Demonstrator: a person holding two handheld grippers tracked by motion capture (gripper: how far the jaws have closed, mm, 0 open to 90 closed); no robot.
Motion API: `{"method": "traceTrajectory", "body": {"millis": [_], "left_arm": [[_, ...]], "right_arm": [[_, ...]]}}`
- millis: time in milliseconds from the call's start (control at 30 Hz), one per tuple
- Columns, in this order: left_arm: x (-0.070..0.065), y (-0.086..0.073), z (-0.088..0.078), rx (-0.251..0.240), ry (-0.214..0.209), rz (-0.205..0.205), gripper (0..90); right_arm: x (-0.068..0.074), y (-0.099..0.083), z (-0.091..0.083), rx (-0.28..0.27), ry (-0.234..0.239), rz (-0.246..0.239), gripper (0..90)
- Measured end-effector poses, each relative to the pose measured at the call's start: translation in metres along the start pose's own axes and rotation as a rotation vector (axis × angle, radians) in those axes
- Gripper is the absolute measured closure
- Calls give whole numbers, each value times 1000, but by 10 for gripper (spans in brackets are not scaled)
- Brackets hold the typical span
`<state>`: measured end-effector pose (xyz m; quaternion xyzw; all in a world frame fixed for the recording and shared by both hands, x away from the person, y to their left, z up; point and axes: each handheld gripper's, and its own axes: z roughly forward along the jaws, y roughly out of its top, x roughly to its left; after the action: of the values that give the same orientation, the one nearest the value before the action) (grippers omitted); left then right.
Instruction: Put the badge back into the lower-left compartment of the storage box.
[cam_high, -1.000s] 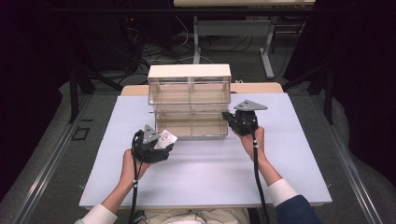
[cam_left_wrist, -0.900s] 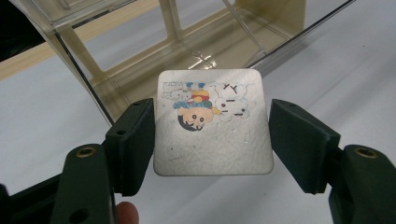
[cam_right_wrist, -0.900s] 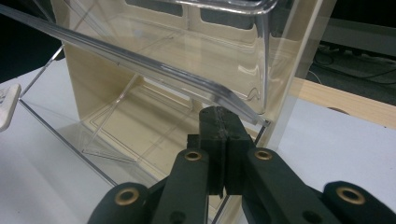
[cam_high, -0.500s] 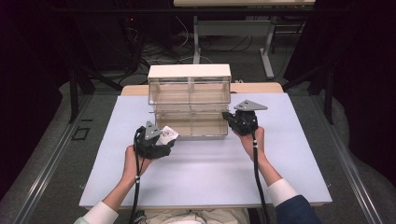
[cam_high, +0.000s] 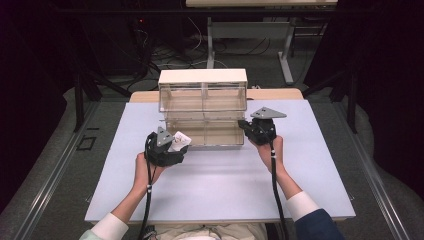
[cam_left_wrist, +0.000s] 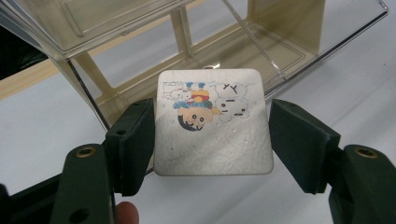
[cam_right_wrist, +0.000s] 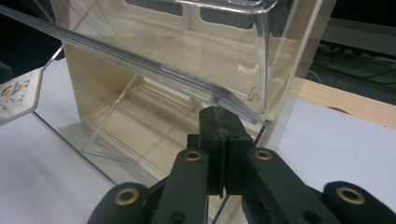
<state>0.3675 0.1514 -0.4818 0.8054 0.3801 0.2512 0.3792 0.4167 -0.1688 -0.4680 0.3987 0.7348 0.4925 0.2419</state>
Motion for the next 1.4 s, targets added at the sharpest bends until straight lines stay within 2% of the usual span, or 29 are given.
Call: {"method": "traceTrajectory", "body": {"millis": [567,600,700,800,833,1400], "left_arm": [[3,2,9,-21,36,-2,335],[2,1,10,-28,39,-14,335],[2,2,12,-22,45,-16,335],[3,2,15,-22,53,-2,335],[2,2,16,-25,54,-13,335],[7,1,26,-54,80,-24,335]], "right_arm": [[0,0,0,-2,1,0,900],[0,0,0,-1,1,2,900],[0,0,0,-2,1,0,900],[0,0,-1,2,2,-1,900],[0,0,0,-2,2,-1,900],[0,0,-1,0,7,-1,900]]}}
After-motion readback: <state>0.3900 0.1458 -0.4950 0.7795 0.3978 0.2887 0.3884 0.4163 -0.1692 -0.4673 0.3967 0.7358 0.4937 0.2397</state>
